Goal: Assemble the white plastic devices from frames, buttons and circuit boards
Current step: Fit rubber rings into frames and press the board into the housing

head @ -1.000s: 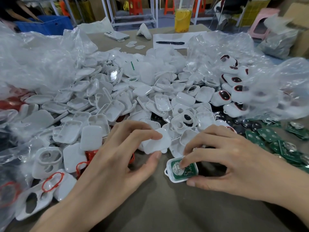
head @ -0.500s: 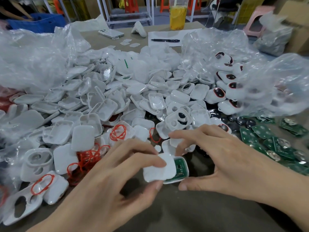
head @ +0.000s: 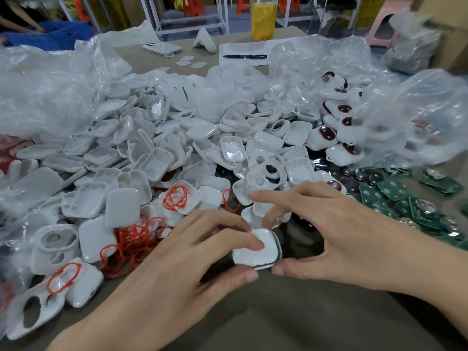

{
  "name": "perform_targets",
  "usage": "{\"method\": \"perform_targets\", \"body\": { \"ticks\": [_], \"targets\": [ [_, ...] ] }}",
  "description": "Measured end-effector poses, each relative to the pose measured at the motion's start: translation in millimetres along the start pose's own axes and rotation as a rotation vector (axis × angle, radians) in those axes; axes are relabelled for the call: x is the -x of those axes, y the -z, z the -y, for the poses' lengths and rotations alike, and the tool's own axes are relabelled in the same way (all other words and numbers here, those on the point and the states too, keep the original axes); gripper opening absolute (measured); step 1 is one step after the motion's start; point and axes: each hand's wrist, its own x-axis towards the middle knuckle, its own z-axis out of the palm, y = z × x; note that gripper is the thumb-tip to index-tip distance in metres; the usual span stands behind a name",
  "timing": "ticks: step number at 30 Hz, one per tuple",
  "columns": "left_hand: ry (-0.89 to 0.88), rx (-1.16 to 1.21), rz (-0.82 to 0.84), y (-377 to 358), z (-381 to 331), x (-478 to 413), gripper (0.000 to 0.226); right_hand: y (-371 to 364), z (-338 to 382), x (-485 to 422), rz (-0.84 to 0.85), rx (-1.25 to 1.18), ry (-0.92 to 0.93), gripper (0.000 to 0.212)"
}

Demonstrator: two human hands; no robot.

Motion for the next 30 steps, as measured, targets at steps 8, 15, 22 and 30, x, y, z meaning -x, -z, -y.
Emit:
{"method": "perform_targets", "body": {
  "ticks": [8,15,22,30],
  "targets": [
    [0.009,-0.003,0.041,-1.7,-0.5,-1.9,0.027,-1.4,-1.9,-0.4,0.001,0.012,0.016,0.079],
    [0.001,-0.049,0.068,-2.9,-1.0,-2.7,0.024,-1.8,-3.3,-0.3,-0.012,0.011,0.051,0.064],
    [-0.028,-0.087,0.018,-5.0,-2.5,-4.3,0.021,-2.2,-3.8,0.3,-0.049,0.026,0.103,0.033],
    [-0.044,-0.116,-0.016,-5.5,-5.4,-5.5,0.017,-0.2,-8.0,-0.4,-0.042,-0.05,0.105,0.026]
  ]
}}
